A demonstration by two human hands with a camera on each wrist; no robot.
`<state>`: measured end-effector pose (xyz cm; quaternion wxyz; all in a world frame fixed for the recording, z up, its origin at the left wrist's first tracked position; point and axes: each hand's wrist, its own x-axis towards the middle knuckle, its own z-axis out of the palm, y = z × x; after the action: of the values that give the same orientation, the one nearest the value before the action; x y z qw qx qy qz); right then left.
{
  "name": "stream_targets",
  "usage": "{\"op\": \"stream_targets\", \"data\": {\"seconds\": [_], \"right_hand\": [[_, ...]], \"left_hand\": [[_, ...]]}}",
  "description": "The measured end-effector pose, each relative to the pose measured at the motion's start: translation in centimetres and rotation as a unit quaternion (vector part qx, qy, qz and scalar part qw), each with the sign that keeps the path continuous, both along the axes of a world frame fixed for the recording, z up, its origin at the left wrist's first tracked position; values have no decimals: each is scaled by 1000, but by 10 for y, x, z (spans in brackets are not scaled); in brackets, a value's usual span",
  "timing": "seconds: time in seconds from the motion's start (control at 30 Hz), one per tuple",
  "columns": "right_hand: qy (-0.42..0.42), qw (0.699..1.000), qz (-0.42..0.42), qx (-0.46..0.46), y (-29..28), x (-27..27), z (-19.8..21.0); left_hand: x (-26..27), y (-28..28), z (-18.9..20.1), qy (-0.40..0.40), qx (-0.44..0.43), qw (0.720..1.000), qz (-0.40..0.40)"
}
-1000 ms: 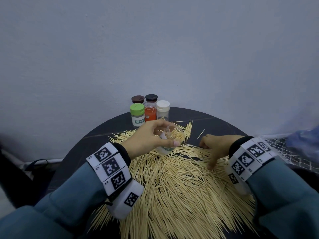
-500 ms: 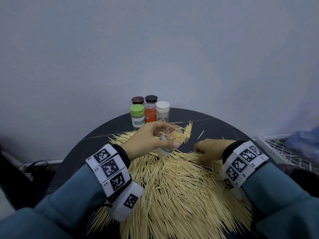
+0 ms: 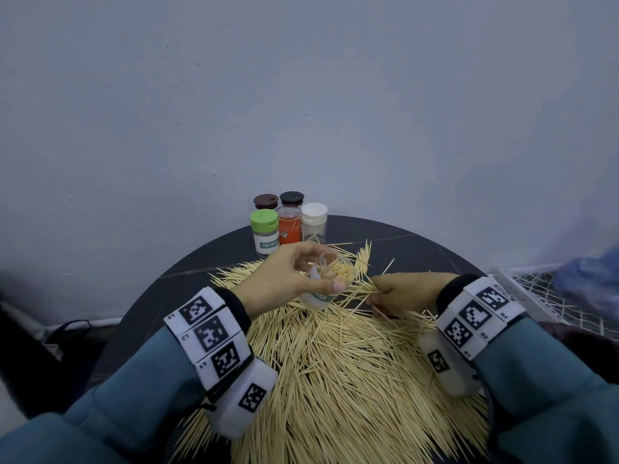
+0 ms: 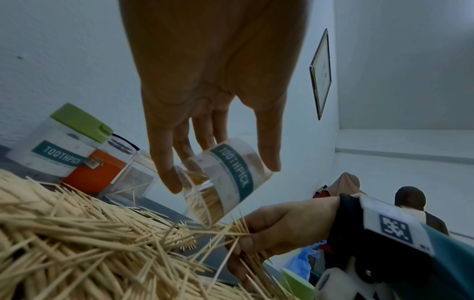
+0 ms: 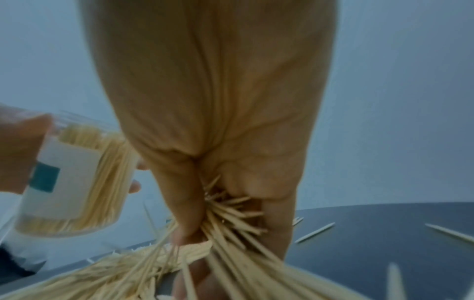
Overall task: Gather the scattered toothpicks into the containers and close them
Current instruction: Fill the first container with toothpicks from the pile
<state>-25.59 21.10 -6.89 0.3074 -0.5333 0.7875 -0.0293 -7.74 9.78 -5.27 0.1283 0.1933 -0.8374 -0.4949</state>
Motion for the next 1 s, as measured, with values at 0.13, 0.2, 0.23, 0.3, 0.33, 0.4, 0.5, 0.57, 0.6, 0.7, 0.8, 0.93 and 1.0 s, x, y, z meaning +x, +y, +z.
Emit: {"op": "stream_targets", "data": {"seconds": [0.13,0.2,0.23,0.3,0.33,0.4,0.5,0.57,0.6,0.7,0.8,0.93,1.0], "right_hand": [[-134,989,-36,-47,-1,0,0],[-176,980,-67,-66,-1,0,-3],[-196,974,-80,-76,-1,1,-3],[-233,963,-97,-98,-2,1,-5],[-248,957,-102,-112,-3,1,-6],[-283,942,-113,-145,-6,1,-8],[-341,913,-119,-192,-11,1,-10],[-380,884,-130,-240,-13,3,-9],[-397,866,-137,-271,-15,4,-6],[-463,793,-159,-362,-18,12,9],[-495,730,-154,-445,-17,20,29],[-532,667,-147,-500,-14,30,43],[-529,670,-147,-499,-14,37,38]], "left_hand": [[0,1,0,5,-1,1000,-1],[0,1,0,6,-2,1000,-3],[0,1,0,7,-3,1000,-4],[0,0,0,7,2,1000,-1],[0,0,0,7,4,1000,1],[0,0,0,5,4,1000,4],[0,0,-1,2,4,1000,5],[0,1,-1,-1,6,1000,4],[0,1,-1,-5,7,1000,3],[0,3,0,-17,14,1000,-6],[-1,4,-1,-27,25,999,-12],[0,7,-1,-38,33,999,-19],[-1,9,0,-35,43,998,-23]]}}
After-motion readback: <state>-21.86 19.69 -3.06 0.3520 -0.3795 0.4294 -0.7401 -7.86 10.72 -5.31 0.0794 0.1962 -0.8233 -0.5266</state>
